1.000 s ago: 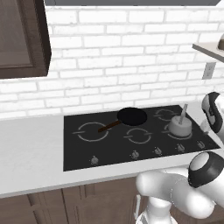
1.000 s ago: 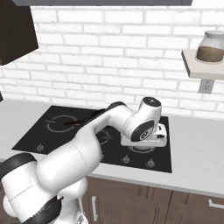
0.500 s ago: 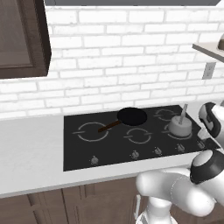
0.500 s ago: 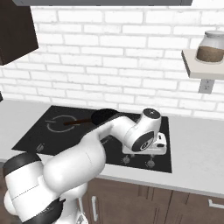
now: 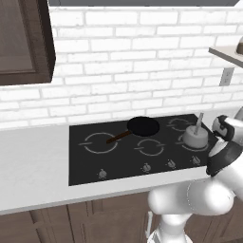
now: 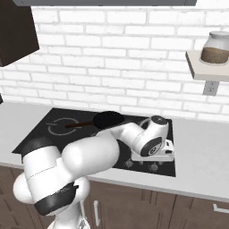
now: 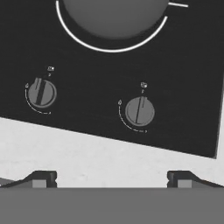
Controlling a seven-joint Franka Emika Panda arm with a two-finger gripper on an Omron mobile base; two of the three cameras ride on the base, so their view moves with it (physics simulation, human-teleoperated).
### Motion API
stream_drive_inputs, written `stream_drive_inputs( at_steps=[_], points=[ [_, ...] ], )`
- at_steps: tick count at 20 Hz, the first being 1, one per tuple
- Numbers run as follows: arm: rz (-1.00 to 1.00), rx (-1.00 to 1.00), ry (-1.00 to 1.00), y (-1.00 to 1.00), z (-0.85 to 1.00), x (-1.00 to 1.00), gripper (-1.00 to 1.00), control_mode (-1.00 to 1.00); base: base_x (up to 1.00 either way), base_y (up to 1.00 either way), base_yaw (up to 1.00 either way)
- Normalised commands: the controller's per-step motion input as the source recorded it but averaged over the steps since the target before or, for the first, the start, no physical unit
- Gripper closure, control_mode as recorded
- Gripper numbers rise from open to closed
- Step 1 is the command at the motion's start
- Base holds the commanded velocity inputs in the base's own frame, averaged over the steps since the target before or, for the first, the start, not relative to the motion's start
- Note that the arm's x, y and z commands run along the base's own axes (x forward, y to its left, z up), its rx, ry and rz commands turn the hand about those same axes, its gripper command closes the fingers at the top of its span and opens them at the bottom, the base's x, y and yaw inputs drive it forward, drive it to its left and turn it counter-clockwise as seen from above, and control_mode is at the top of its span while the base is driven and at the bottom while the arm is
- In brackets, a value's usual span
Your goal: Pick the kettle from the counter and place it on a stove burner. Then turn the burner on.
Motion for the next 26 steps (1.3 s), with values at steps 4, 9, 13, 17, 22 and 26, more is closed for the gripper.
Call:
stream_drive_inputs(
  at_steps=[4,9,13,17,22,26],
  points=[
    [0.00,0.04,0.02,-0.09,-0.28,0.26,-1.00,-1.00,0.00,0.00,0.00],
    [0.00,0.08,0.04,-0.06,-0.26,0.32,-1.00,-1.00,0.00,0.00,0.00],
    [0.01,0.04,0.01,-0.09,-0.22,0.18,-1.00,-1.00,0.00,0.00,0.00],
    [0.01,0.01,0.00,-0.14,-0.21,0.07,-1.00,-1.00,0.00,0.00,0.00],
    [0.01,0.00,0.00,-0.06,-0.25,0.08,-1.00,-1.00,0.00,0.00,0.00],
    [0.00,0.00,0.00,0.00,-0.23,0.24,-1.00,-1.00,0.00,0.00,0.00]
  ],
)
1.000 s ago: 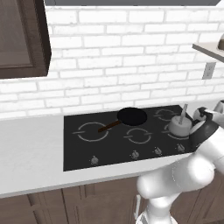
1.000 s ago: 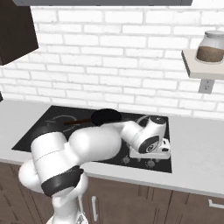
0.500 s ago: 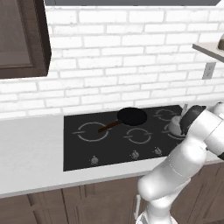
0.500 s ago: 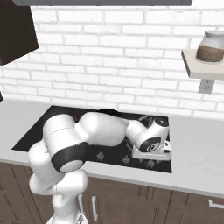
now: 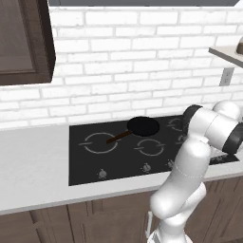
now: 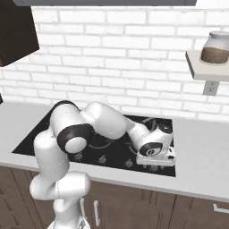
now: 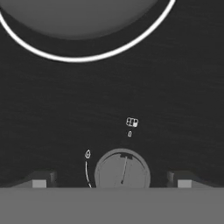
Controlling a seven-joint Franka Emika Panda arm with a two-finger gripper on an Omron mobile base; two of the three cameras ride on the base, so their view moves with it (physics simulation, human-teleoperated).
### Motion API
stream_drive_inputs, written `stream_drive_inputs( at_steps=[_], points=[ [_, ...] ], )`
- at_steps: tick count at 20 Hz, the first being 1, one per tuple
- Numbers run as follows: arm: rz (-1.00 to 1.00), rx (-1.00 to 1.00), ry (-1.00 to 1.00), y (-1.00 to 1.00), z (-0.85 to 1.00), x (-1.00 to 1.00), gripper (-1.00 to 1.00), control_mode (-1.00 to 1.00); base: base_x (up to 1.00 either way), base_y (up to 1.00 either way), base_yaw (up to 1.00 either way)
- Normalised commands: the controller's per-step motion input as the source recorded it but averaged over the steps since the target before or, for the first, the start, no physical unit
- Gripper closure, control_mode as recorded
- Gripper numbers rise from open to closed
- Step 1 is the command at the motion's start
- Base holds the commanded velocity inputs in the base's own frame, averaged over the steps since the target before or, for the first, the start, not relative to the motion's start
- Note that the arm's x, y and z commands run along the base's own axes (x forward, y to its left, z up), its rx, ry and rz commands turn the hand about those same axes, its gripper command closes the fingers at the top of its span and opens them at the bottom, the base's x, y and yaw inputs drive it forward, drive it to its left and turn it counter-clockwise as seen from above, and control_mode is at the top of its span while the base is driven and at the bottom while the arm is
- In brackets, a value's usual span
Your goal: Pick the kettle from the counter and place it on a stove burner. Then turn the burner on.
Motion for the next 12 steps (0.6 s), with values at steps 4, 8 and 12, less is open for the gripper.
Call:
stream_drive_inputs(
  at_steps=[4,8,12],
  points=[
    [0.00,0.00,0.00,0.00,-0.17,0.21,-1.00,-1.00,0.00,0.00,0.00],
    [0.00,0.00,0.00,-0.04,-0.20,0.02,-1.00,-1.00,0.00,0.00,0.00],
    [0.00,0.00,0.00,0.00,-0.37,0.00,1.00,-1.00,0.00,0.00,0.00]
  ],
)
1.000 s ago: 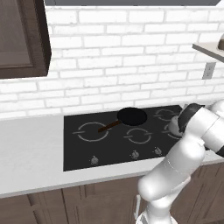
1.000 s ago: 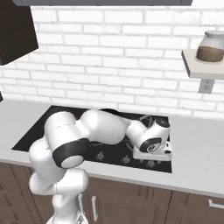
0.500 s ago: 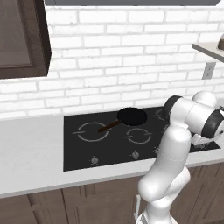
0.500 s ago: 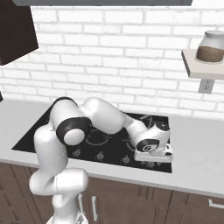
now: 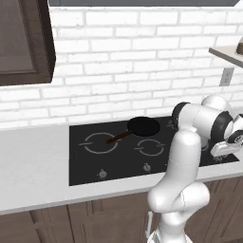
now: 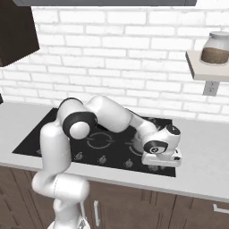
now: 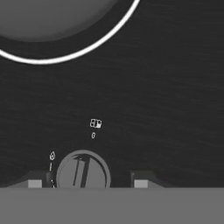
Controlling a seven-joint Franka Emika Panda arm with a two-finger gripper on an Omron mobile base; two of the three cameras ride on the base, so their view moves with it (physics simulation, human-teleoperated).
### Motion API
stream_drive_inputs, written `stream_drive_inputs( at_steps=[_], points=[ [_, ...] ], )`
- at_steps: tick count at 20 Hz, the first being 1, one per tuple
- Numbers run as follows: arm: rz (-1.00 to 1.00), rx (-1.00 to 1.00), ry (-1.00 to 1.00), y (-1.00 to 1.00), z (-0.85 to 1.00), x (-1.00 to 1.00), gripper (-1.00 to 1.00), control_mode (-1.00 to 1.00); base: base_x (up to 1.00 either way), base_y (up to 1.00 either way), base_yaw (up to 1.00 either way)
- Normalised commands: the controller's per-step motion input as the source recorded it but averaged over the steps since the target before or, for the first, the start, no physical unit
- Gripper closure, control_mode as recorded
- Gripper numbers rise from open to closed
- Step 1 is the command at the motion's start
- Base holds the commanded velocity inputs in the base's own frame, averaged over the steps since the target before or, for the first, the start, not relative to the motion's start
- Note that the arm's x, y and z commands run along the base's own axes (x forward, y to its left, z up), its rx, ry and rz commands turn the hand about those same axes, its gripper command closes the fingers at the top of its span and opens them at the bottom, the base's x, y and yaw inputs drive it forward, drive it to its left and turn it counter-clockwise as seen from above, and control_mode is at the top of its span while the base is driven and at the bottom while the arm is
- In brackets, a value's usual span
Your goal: Pick the kettle from the counter and place it on a stove burner. Then turn the burner on.
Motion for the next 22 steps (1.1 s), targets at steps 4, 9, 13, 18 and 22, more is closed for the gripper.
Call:
stream_drive_inputs(
  at_steps=[4,9,13,18,22],
  points=[
    [0.00,-0.01,0.00,0.13,-0.56,0.00,1.00,-1.00,0.00,0.00,0.00],
    [0.00,-0.02,0.00,0.39,-0.45,0.00,1.00,-1.00,0.00,0.00,0.00],
    [0.00,0.00,0.00,0.31,-0.38,-0.07,1.00,-1.00,0.00,0.00,0.00],
    [0.00,0.00,0.00,0.08,-0.11,0.00,1.00,-1.00,0.00,0.00,0.00],
    [0.13,0.00,0.00,0.03,-0.22,0.00,1.00,-1.00,0.00,0.00,0.00]
  ],
)
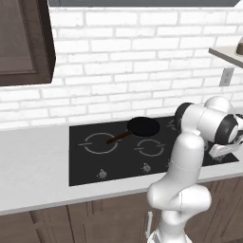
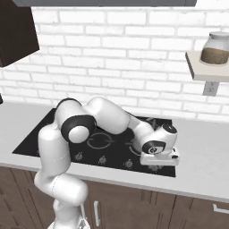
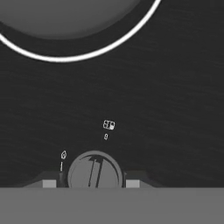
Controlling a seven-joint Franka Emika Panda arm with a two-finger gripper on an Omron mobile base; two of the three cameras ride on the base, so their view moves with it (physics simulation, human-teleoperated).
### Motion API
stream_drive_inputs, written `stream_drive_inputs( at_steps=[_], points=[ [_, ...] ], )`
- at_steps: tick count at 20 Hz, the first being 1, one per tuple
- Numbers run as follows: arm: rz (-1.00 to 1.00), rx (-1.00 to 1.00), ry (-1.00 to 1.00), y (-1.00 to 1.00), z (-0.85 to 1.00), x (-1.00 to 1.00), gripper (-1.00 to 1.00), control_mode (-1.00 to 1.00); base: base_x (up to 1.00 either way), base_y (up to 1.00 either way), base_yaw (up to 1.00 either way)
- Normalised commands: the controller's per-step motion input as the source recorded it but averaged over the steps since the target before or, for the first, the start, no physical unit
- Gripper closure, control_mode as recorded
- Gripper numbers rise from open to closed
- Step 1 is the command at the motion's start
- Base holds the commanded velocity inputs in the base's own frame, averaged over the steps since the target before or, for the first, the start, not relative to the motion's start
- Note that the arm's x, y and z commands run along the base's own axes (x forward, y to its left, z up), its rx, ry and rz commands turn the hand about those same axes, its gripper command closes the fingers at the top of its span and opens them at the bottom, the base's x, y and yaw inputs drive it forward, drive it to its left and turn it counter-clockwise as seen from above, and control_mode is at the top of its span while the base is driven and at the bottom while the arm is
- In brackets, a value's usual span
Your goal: Pick the kettle from the counter and place it on a stove burner. Then turn the burner on.
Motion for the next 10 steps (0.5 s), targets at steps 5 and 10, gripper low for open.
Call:
stream_drive_inputs(
  at_steps=[5,10],
  points=[
    [0.26,0.00,0.00,0.07,-0.24,0.00,1.00,-1.00,0.00,0.00,0.00],
    [0.28,0.00,0.00,0.05,-0.26,0.00,1.00,-1.00,0.00,0.00,0.00]
  ],
)
